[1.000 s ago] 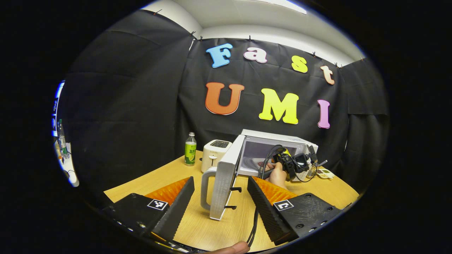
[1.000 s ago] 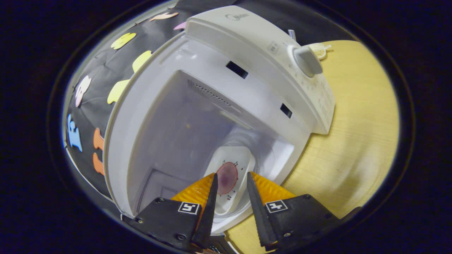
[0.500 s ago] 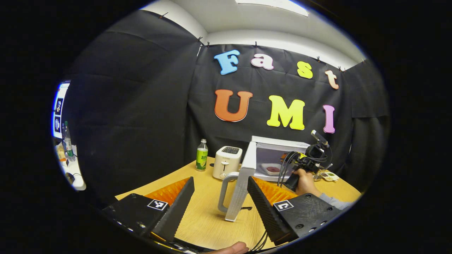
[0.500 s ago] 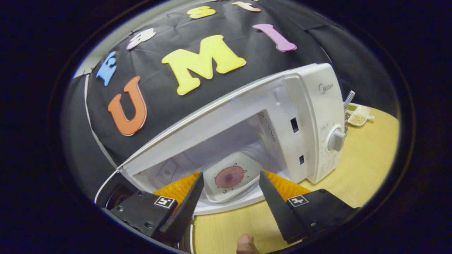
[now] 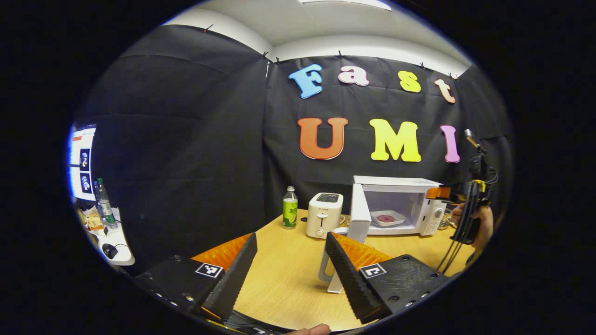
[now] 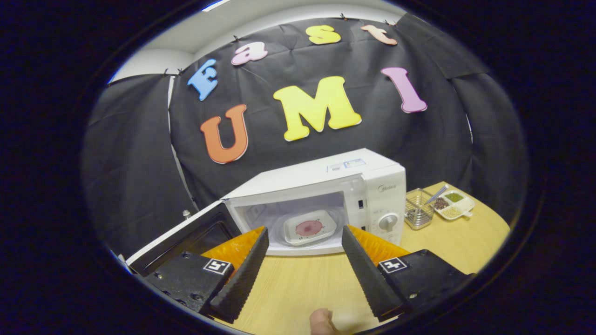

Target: Open the microwave oven with the left hand, put the food in, and close the microwave oven.

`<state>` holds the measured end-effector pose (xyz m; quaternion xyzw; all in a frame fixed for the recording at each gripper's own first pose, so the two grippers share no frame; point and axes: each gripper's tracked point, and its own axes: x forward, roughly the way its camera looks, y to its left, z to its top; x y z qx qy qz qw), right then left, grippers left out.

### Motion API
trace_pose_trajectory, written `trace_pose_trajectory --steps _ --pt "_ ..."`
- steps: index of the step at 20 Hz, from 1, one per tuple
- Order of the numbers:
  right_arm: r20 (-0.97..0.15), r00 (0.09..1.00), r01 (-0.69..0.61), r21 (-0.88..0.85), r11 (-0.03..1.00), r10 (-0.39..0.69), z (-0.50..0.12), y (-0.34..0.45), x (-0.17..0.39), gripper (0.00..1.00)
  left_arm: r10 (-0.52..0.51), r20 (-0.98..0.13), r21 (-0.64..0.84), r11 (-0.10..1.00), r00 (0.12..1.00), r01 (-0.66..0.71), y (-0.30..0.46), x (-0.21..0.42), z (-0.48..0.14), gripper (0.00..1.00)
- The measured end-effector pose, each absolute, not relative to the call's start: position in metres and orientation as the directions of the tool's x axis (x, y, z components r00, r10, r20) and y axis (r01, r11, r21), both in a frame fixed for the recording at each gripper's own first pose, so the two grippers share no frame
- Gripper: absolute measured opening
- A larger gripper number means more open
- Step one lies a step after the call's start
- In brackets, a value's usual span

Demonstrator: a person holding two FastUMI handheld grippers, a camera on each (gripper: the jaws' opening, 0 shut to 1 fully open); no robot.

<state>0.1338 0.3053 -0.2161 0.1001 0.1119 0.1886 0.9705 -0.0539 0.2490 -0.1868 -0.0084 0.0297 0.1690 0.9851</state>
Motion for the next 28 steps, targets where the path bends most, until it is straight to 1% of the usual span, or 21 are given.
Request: trace_pose_trajectory --steps 1,2,3,4,5,6,7,8,9,13,14,15,18,21,24,28 --pt "-0.163 0.907 -0.35 0.222 0.91 0.388 -0.21 0.291 0.119 1.0 0.346 -0.044 -0.001 0.938 0.937 -0.346 0.252 -0.054 -0.184 0.81" --pt "-0.151 0.908 -0.356 0.214 0.91 0.39 -0.205 0.278 0.108 1.0 0.341 -0.036 0.003 0.94 0.939 -0.341 0.251 -0.054 -0.181 0.76" --pt "-0.137 0.911 -0.356 0.214 0.91 0.388 -0.199 0.267 0.1 0.9 0.327 -0.035 0.005 0.945 0.944 -0.327 0.248 -0.052 -0.183 0.63" --pt "-0.128 0.914 -0.354 0.21 0.911 0.385 -0.193 0.253 0.094 1.0 0.328 -0.038 0.008 0.945 0.944 -0.328 0.249 -0.05 -0.184 0.55" --pt "-0.12 0.918 -0.35 0.208 0.914 0.378 -0.188 0.24 0.088 1.0 0.326 -0.036 0.01 0.945 0.945 -0.326 0.253 -0.046 -0.183 0.42" --pt "-0.109 0.918 -0.355 0.205 0.912 0.382 -0.181 0.229 0.082 1.0 0.323 -0.042 0.01 0.947 0.946 -0.323 0.253 -0.043 -0.185 0.34" --pt "-0.097 0.916 -0.366 0.2 0.909 0.39 -0.175 0.221 0.076 1.0 0.321 -0.056 0.009 0.947 0.945 -0.321 0.253 -0.04 -0.188 0.17" --pt "-0.083 0.915 -0.373 0.194 0.907 0.394 -0.169 0.212 0.071 1.0 0.315 -0.071 0.0 0.949 0.946 -0.316 0.252 -0.037 -0.194 0.11" --pt "-0.073 0.915 -0.378 0.184 0.908 0.396 -0.163 0.203 0.064 1.0 0.311 -0.074 0.001 0.95 0.948 -0.312 0.252 -0.034 -0.196 0.0" --pt "-0.024 0.923 -0.379 0.138 0.915 0.385 -0.148 0.171 0.049 1.0 0.306 -0.083 0.014 0.952 0.948 -0.306 0.252 -0.016 -0.214 0.0" --pt "-0.022 0.928 -0.365 0.137 0.921 0.371 -0.149 0.161 0.047 1.0 0.299 -0.093 0.002 0.954 0.95 -0.3 0.251 -0.009 -0.22 0.14" --pt "-0.021 0.932 -0.355 0.139 0.924 0.362 -0.149 0.152 0.045 1.0 0.298 -0.098 -0.014 0.953 0.949 -0.301 0.256 0.008 -0.223 0.0" --pt "-0.01 0.943 -0.326 0.176 0.929 0.333 -0.143 0.124 0.044 1.0 0.272 -0.115 -0.02 0.961 0.956 -0.275 0.245 0.021 -0.241 0.0" --pt "-0.005 0.958 -0.28 0.181 0.943 0.286 -0.139 0.094 0.045 1.0 0.228 -0.156 -0.038 0.971 0.961 -0.237 0.232 0.033 -0.259 0.0" --pt "0.001 0.97 -0.239 0.181 0.954 0.243 -0.133 0.077 0.041 1.0 0.225 -0.155 -0.028 0.972 0.962 -0.232 0.226 0.037 -0.262 0.0" --pt "0.0 0.974 -0.223 0.184 0.957 0.227 -0.123 0.063 0.033 1.0 0.172 -0.146 -0.051 0.982 0.974 -0.181 0.202 0.037 -0.26 0.0"
